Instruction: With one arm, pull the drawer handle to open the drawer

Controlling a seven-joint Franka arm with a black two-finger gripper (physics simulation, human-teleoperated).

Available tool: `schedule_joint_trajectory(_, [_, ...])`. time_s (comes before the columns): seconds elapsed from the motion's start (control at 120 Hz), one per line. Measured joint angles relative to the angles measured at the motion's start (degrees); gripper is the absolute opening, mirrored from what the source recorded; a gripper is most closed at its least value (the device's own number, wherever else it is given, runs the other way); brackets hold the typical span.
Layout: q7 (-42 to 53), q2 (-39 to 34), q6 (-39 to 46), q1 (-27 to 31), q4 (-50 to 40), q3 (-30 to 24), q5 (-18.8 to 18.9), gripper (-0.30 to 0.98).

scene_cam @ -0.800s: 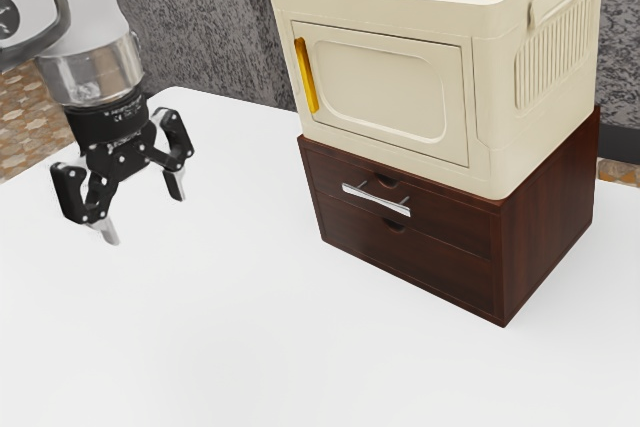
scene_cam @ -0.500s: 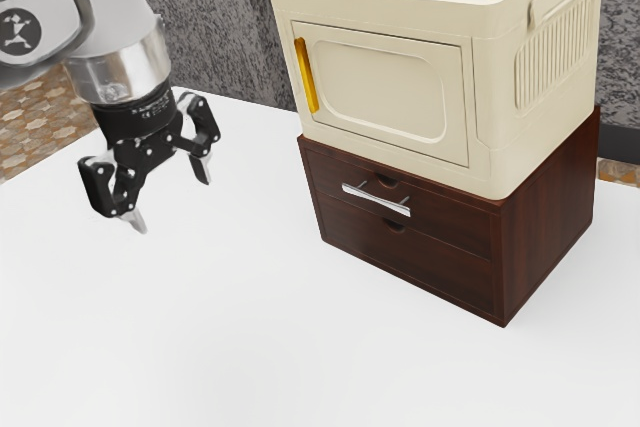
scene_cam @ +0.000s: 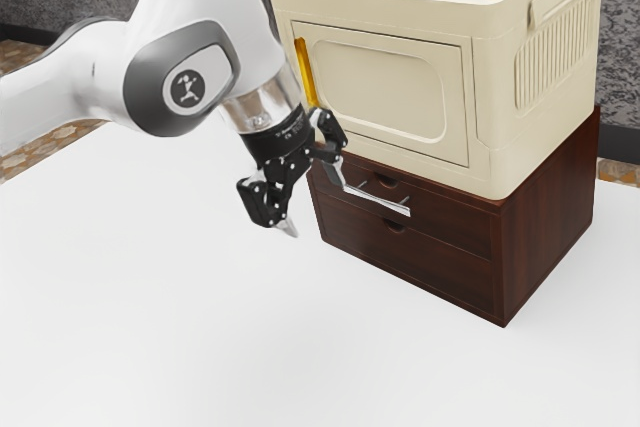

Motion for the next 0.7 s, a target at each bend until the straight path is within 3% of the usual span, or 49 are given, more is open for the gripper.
schedule_joint_trajectory(0.7, [3.62, 3.22, 14.08, 1.37, -4.47, -0.14, -0.37, 0.69])
